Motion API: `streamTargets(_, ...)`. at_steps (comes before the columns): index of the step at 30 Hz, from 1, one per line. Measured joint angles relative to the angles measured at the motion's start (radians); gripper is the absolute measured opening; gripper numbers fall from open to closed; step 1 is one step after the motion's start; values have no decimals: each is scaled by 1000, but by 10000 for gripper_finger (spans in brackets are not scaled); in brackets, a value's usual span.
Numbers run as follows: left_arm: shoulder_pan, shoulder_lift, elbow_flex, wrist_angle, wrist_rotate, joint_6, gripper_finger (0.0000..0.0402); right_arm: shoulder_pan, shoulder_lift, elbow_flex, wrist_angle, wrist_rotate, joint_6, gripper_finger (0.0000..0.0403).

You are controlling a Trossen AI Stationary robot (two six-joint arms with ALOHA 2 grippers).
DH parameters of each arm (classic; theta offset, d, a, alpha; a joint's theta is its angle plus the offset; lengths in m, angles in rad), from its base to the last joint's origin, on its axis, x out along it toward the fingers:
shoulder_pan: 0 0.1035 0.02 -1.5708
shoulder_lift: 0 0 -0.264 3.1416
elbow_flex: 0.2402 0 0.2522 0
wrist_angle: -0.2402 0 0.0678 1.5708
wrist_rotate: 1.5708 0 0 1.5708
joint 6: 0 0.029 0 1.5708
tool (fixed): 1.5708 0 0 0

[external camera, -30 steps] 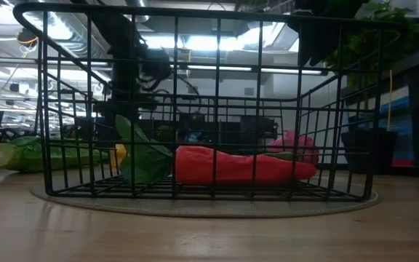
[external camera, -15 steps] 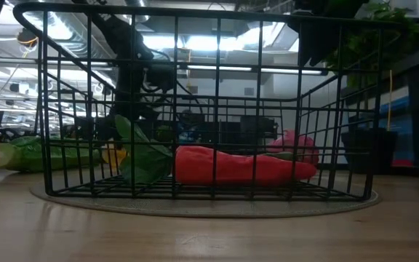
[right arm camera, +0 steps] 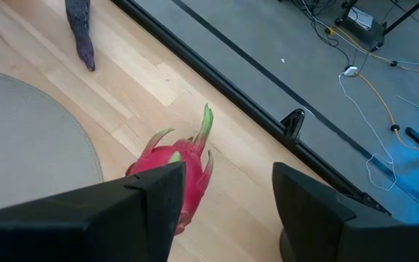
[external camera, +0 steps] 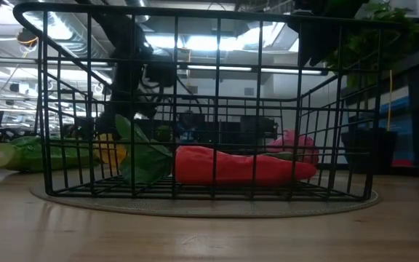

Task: Build produce basket
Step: Put the starfruit into the wire basket

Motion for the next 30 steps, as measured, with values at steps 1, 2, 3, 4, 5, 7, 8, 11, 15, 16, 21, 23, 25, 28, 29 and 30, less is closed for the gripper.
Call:
streamTargets(1, -10, -17, 0, 0, -17, 0, 4, 0, 0, 0, 0, 0, 0, 204)
streamTargets(2, -18, -34, 2, 0, -28, 0, 4, 0, 0, 0, 0, 0, 0, 204)
streamTargets(3, -25, -51, 2, -2, -33, 0, 3, 0, 0, 0, 0, 0, 0, 204)
streamTargets(4, -33, -72, 2, -7, -34, -2, 2, 0, 0, 0, 0, 0, 0, 204)
streamTargets(5, -42, -95, 2, -11, -34, -12, 2, 0, 0, 0, 0, 0, 0, 204)
streamTargets(7, -65, -147, 2, -10, -32, -33, 2, 0, 0, 0, 0, 0, 0, 204)
streamTargets(8, -76, -175, 2, -16, -24, -49, 2, 0, 0, 0, 0, 0, 0, 204)
streamTargets(11, -126, -271, 3, -14, 13, -99, 1, 0, 0, 0, 0, 0, 0, 204)
streamTargets(15, -209, -399, 3, 19, 109, -176, 1, 0, 0, 0, 0, 0, 0, 204)
streamTargets(16, -232, -429, 3, 37, 139, -196, 1, 0, 0, 0, 0, 1, 0, 204)
streamTargets(21, -344, -534, 3, 197, 330, -234, 0, 0, 0, 0, 0, 19, -1, 204)
streamTargets(23, -387, -550, 4, 281, 412, -234, 0, 0, 0, 0, 0, 26, -1, 204)
streamTargets(25, -426, -553, 5, 325, 489, -240, 0, 0, 0, 0, 0, 26, -1, 204)
streamTargets(28, -473, -551, 4, 378, 542, -260, 6, 0, 0, 0, 0, 26, -1, 204)
streamTargets(29, -488, -549, 4, 387, 541, -258, 11, 0, 0, 0, 0, 26, -1, 204)
streamTargets(30, -501, -544, 4, 394, 537, -253, 17, 0, 0, 0, 0, 26, -1, 204)
